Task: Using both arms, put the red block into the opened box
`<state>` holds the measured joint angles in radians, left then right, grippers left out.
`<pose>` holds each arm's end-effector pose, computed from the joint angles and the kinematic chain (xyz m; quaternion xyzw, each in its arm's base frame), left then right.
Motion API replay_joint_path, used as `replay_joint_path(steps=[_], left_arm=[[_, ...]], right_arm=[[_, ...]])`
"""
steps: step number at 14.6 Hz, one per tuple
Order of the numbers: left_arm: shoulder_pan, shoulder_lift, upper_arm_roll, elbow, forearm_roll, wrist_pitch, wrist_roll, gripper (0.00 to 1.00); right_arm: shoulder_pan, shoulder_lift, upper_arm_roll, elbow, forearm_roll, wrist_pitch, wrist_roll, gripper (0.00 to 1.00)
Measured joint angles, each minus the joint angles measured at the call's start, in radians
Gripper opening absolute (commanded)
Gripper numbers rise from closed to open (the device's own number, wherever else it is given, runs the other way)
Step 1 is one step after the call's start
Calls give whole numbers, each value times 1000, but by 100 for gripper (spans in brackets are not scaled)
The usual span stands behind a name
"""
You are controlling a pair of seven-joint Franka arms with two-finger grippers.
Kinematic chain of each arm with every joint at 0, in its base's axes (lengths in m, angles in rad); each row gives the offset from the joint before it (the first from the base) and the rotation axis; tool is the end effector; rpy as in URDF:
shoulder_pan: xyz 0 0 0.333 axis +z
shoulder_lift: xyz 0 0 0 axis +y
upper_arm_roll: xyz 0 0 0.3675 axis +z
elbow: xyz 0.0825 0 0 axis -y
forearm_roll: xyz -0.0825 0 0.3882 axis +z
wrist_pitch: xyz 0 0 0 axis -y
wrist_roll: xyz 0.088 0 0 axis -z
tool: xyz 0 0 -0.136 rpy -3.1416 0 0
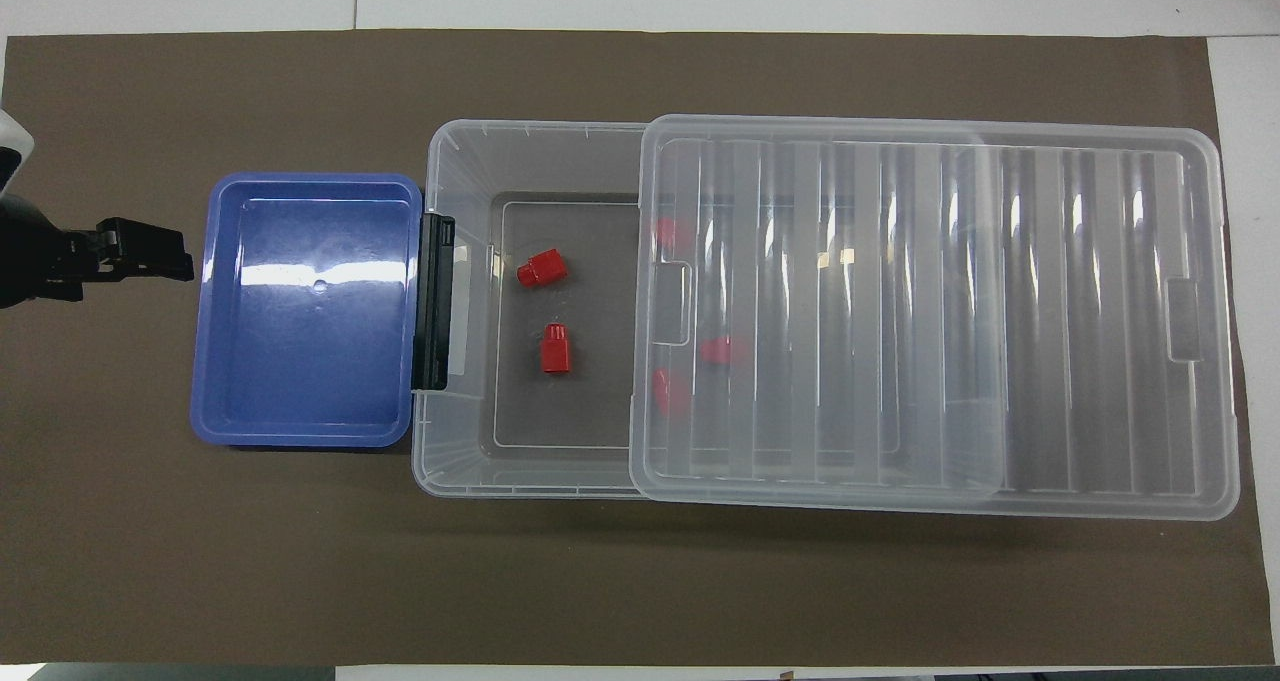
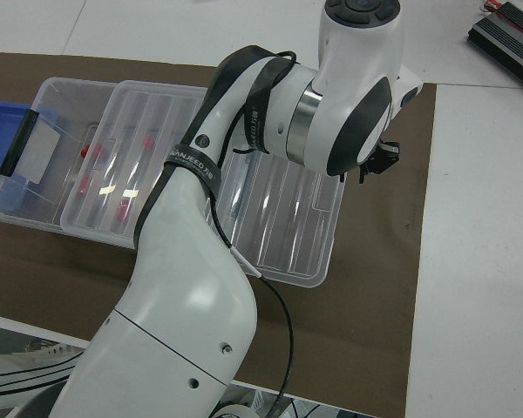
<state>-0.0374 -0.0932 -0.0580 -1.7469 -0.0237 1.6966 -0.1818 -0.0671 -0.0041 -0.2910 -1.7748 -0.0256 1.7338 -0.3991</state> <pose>0.5326 -0.0554 0.6245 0.9987 0.0445 0.0199 0.0120 0.5241 -0.1997 0.5654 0.9995 0.0228 -0.0217 0.0043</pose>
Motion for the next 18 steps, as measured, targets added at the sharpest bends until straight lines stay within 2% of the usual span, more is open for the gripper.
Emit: replay_joint_path(steps=[9, 18], left_arm=[[5, 0, 2, 0, 0, -3, 68, 100], [5, 0, 2, 0, 0, -5, 78, 100]], right_arm=[[-18, 29, -8, -138, 0, 151, 0, 0], [-13, 29, 38, -155, 0, 176, 23, 0]])
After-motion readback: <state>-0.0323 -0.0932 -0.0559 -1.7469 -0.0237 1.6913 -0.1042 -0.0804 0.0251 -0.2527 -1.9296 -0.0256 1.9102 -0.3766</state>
